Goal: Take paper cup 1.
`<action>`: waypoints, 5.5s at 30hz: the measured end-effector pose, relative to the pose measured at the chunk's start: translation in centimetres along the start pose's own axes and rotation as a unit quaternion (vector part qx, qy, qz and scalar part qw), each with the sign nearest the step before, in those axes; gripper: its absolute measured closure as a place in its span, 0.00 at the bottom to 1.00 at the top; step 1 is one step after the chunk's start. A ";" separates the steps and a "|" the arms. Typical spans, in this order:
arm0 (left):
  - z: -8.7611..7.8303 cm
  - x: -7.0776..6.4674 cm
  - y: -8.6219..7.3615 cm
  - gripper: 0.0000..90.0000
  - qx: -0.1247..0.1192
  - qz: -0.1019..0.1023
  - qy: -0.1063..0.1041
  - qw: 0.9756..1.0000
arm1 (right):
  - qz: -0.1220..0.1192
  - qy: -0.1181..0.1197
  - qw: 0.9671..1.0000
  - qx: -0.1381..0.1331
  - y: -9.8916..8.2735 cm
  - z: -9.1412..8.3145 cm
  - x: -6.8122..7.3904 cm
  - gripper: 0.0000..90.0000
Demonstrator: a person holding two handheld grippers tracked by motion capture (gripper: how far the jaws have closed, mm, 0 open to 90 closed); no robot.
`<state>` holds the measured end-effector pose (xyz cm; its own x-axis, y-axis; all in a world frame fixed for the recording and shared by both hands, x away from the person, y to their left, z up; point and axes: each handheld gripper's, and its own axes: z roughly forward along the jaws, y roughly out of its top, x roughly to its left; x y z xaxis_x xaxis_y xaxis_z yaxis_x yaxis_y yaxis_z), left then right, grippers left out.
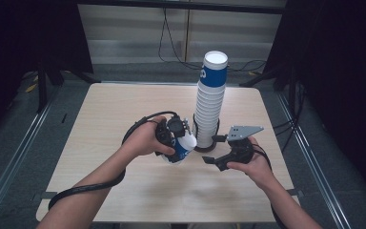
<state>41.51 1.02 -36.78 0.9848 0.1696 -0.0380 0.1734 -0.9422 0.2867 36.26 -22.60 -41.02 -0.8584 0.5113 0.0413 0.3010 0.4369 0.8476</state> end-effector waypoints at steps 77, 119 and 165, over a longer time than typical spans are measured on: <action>1.2 -0.7 0.7 0.19 -0.054 0.036 -0.021 0.998 | 0.003 0.066 0.998 -0.008 1.6 0.6 0.7 0.31; 3.5 -0.1 -2.5 0.19 -0.180 -0.055 -0.061 0.980 | 0.056 0.049 0.995 -0.062 0.6 -1.3 -0.6 0.31; 2.7 -0.4 -1.8 0.31 -0.190 0.019 -0.030 0.981 | 0.079 0.088 0.990 -0.071 -0.1 -0.3 -0.6 0.31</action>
<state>40.84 1.87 -39.83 0.9913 0.1089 -0.0741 0.1312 -0.7697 0.6248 36.60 -23.12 -40.94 -0.8680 0.4233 0.2597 0.3862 0.2466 0.8888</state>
